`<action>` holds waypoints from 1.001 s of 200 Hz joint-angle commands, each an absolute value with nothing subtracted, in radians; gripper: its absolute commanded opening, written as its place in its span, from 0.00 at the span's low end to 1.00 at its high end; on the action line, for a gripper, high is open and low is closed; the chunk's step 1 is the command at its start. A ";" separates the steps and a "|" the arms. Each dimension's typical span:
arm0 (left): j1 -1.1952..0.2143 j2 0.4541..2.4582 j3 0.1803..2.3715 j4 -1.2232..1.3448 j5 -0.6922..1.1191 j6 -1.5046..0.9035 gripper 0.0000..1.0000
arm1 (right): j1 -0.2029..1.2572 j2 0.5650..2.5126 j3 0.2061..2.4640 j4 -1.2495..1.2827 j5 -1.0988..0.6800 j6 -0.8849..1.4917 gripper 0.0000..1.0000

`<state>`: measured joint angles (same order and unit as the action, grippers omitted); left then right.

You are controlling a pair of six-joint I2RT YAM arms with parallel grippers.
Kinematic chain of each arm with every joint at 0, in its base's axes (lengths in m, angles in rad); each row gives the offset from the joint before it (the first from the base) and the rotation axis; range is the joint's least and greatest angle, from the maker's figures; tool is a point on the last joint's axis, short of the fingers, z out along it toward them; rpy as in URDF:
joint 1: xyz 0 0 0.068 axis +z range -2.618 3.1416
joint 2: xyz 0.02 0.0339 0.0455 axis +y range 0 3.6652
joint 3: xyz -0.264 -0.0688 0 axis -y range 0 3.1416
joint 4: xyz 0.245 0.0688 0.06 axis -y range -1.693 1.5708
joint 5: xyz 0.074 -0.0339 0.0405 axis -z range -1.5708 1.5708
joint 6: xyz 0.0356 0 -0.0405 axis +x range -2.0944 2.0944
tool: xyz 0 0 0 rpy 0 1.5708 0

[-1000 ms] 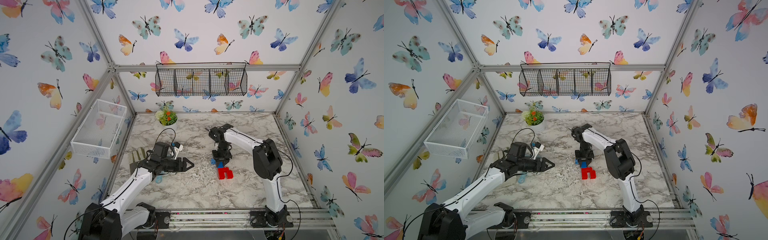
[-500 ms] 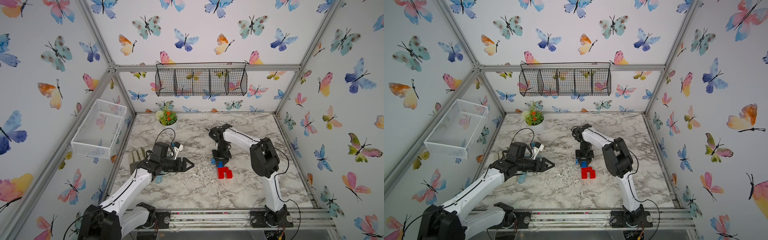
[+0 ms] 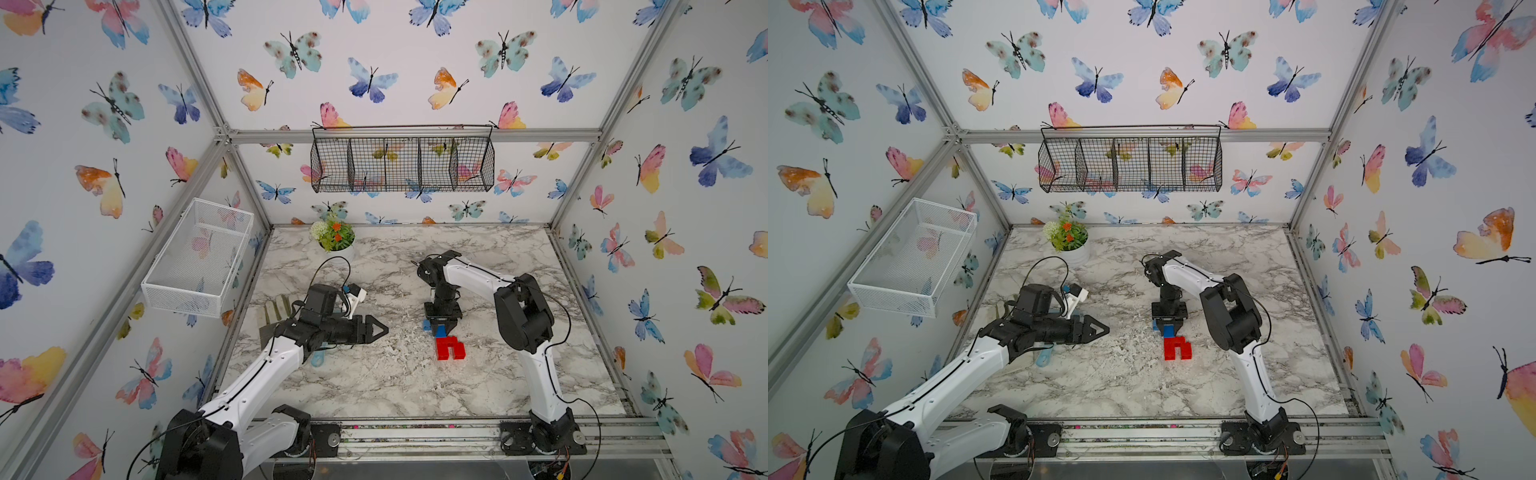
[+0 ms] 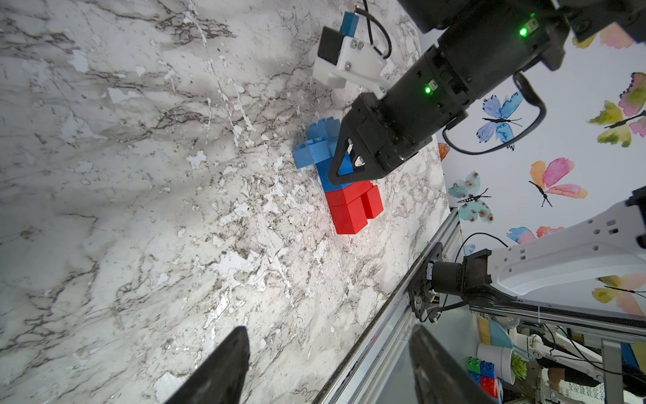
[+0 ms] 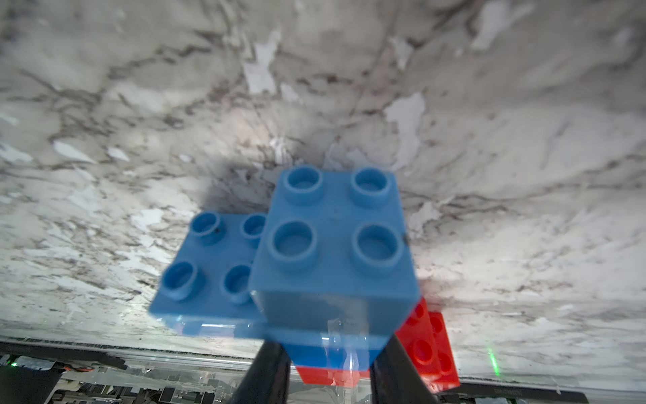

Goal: Assemble a giraffe with lego
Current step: Adjust the lego brick at the center of the board.

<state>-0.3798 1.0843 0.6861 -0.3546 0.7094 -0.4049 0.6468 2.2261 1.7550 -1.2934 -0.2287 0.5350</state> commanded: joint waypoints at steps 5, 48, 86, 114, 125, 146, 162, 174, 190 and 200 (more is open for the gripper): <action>-0.383 1.069 0.676 -0.339 0.732 -0.397 0.72 | 0.643 2.241 1.763 -1.296 -0.218 0.541 0.45; -0.383 1.077 0.675 -0.338 0.726 -0.394 0.72 | 0.643 2.217 1.767 -1.290 -0.217 0.538 0.61; -0.383 1.093 0.676 -0.334 0.690 -0.402 0.73 | 0.643 2.086 1.767 -1.277 -0.161 0.533 0.72; -0.383 1.060 0.651 -0.301 0.563 -0.429 0.77 | 0.644 1.960 1.675 -1.204 -0.071 0.480 0.80; -0.380 1.044 0.637 -0.281 0.510 -0.444 0.79 | 0.642 1.912 1.612 -1.146 -0.029 0.445 0.82; -0.355 1.044 0.619 -0.236 0.422 -0.466 0.87 | 0.641 1.818 1.487 -1.009 0.053 0.398 0.90; -0.337 1.069 0.638 -0.232 0.339 -0.457 0.89 | 0.638 1.738 1.380 -0.858 0.087 0.363 0.95; -0.333 1.093 0.655 -0.217 0.265 -0.417 0.90 | 0.635 1.686 1.306 -0.746 0.146 0.338 1.00; -0.327 1.122 0.655 -0.140 0.165 -0.369 0.93 | 0.624 1.626 1.195 -0.581 0.227 0.295 0.98; -0.318 1.142 0.640 -0.068 0.123 -0.332 0.95 | 0.604 1.589 1.130 -0.481 0.269 0.273 0.98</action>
<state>-0.3332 1.1034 0.6361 -0.2192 0.3130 -0.4217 0.6395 1.6653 1.2411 -0.7845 0.1074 0.3553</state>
